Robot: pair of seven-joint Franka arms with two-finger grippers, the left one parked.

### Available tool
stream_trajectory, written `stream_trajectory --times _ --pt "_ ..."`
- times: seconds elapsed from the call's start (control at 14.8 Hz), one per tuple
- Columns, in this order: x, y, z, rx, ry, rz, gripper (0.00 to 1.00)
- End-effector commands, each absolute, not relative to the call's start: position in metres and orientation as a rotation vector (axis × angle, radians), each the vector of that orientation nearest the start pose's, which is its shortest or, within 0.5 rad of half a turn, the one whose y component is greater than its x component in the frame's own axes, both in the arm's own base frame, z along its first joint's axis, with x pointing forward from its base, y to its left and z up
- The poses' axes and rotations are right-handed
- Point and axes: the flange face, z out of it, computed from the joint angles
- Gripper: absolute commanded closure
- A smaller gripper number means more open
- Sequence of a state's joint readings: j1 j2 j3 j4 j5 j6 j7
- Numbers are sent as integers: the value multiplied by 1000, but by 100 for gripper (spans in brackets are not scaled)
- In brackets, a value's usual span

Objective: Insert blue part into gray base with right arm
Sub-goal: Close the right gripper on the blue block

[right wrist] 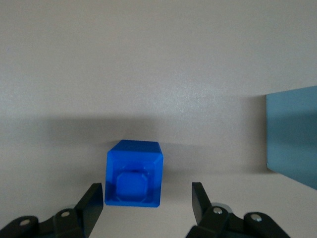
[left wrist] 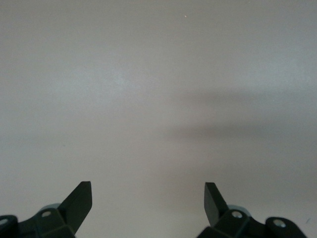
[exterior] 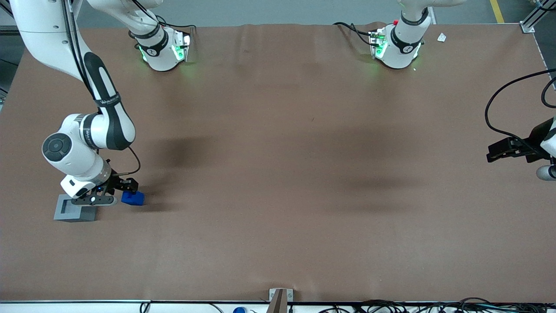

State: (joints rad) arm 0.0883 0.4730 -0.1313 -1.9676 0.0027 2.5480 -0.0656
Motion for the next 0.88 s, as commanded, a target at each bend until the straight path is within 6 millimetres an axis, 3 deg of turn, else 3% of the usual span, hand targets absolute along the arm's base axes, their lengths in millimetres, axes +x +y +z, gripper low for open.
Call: stream_trajectory --times 0.0,0.27,0.54,0.68,0.81 --pt "634 -22 238 -3170 -23 -180 21" --pt "638 -16 230 -3147 -4 -167 25" --pt "637 -18 221 -3149 -2 -148 36" --pt "637 -17 220 -3148 -4 -145 52" --pt "637 -15 219 -3147 -13 -143 78"
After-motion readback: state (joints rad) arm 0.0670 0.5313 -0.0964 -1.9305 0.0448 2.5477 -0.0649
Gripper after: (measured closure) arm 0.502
